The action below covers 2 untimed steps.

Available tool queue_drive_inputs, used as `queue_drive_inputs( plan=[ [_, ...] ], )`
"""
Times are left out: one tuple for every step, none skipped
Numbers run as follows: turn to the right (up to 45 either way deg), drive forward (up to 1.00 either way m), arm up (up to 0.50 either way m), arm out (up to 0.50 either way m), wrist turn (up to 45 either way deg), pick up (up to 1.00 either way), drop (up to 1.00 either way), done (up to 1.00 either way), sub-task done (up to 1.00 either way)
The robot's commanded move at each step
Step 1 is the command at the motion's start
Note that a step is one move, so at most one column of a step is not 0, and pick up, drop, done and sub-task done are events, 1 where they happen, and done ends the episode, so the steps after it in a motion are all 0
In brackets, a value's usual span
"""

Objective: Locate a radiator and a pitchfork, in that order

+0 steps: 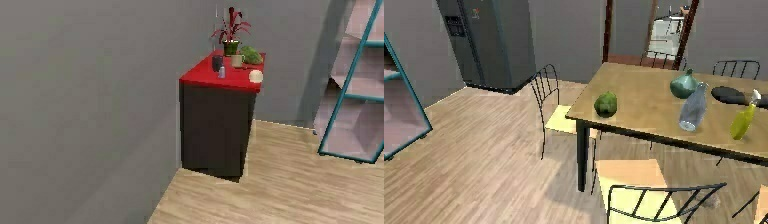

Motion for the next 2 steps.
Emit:
queue_drive_inputs(
  plan=[
    [18.0,0.0,0.0,0.0,0.0,0.0,0.0,0.0,0.0],
    [0.0,0.3,0.0,0.0,0.0,0.0,0.0,0.0,0.0]
  ],
)
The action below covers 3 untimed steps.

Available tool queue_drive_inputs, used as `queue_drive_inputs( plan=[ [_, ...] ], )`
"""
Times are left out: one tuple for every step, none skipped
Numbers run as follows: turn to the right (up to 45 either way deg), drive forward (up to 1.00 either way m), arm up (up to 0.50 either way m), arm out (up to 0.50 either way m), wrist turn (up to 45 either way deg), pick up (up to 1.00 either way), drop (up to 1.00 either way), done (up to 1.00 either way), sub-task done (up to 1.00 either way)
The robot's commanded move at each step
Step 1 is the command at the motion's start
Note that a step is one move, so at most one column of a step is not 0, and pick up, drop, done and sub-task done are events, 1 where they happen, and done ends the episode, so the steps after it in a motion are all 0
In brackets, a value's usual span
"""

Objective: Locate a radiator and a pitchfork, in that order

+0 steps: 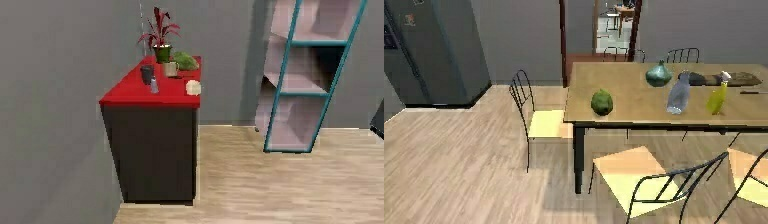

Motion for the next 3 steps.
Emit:
queue_drive_inputs(
  plan=[
    [45.0,0.0,0.0,0.0,0.0,0.0,0.0,0.0,0.0],
    [0.0,1.0,0.0,0.0,0.0,0.0,0.0,0.0,0.0],
    [36.0,0.0,0.0,0.0,0.0,0.0,0.0,0.0,0.0]
  ],
)
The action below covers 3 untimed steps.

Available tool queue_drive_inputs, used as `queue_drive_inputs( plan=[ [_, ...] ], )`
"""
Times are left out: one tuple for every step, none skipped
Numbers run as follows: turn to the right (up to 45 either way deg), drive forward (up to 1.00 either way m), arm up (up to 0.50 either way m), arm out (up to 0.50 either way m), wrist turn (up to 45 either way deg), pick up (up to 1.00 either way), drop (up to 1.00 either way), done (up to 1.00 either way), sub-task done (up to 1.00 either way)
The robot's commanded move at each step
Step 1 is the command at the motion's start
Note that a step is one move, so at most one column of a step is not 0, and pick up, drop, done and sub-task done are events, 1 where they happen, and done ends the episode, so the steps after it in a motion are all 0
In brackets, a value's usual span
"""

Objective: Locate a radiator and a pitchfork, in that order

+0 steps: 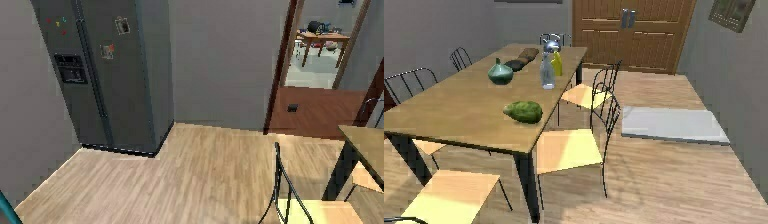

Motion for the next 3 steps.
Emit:
queue_drive_inputs(
  plan=[
    [0.0,0.05,0.0,0.0,0.0,0.0,0.0,0.0,0.0],
    [12.0,0.0,0.0,0.0,0.0,0.0,0.0,0.0,0.0],
    [0.0,1.0,0.0,0.0,0.0,0.0,0.0,0.0,0.0]
  ],
)
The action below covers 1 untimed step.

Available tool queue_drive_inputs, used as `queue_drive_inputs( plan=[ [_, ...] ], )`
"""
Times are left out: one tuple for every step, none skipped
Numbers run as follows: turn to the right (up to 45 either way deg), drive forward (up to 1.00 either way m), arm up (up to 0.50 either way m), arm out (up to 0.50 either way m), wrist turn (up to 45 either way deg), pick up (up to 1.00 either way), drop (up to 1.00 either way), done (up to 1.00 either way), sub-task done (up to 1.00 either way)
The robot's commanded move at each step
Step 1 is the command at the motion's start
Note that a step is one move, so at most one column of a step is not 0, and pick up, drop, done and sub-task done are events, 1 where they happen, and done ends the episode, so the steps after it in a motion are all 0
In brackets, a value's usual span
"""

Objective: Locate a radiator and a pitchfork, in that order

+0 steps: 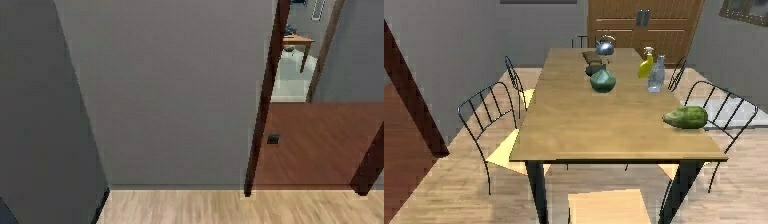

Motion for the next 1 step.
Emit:
queue_drive_inputs(
  plan=[
    [24.0,0.0,0.0,0.0,0.0,0.0,0.0,0.0,0.0]
  ],
)
